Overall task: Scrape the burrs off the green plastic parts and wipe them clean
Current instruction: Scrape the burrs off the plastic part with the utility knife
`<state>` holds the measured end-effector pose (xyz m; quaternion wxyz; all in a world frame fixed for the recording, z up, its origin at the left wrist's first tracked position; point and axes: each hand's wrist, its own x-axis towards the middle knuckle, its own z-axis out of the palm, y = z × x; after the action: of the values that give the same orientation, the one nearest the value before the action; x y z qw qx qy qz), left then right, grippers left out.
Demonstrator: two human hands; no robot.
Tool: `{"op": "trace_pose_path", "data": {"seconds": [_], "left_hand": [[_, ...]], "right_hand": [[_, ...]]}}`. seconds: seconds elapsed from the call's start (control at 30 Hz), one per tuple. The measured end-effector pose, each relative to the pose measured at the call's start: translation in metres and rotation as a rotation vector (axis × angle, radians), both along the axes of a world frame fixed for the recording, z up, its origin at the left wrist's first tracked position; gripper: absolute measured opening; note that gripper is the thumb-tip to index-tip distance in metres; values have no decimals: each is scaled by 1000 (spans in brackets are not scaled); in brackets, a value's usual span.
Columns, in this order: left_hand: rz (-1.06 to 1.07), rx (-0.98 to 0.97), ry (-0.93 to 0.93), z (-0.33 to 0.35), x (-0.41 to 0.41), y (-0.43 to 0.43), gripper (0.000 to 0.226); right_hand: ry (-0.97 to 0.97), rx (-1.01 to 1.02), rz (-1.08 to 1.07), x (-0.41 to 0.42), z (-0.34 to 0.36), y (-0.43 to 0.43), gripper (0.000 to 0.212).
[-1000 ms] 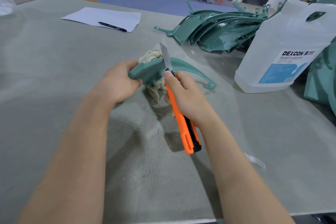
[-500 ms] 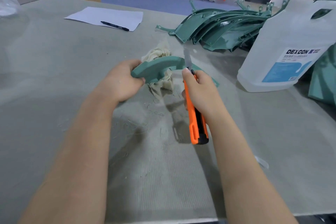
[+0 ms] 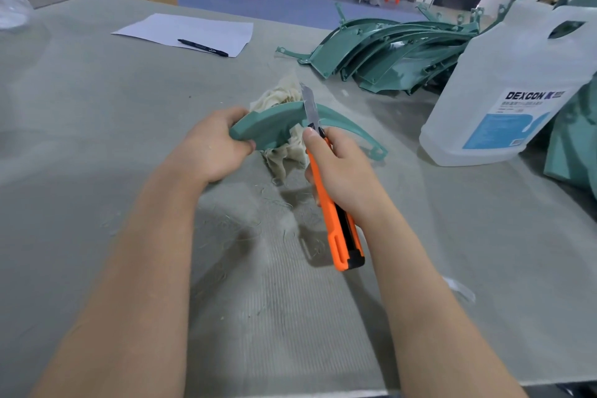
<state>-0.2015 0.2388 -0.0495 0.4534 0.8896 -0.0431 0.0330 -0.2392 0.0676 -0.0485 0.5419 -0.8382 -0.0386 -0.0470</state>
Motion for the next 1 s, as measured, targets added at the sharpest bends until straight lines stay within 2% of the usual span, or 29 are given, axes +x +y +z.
{"op": "trace_pose_path", "data": {"seconds": [0.8, 0.9, 1.0], "left_hand": [[-6, 19, -2, 2, -2, -2, 29], [-7, 39, -16, 2, -2, -4, 28], [-12, 33, -18, 2, -1, -7, 15]], "right_hand": [[68, 94, 22, 0, 0, -2, 31], [39, 132, 120, -7, 5, 5, 29], [7, 192, 299, -16, 5, 20, 29]]}}
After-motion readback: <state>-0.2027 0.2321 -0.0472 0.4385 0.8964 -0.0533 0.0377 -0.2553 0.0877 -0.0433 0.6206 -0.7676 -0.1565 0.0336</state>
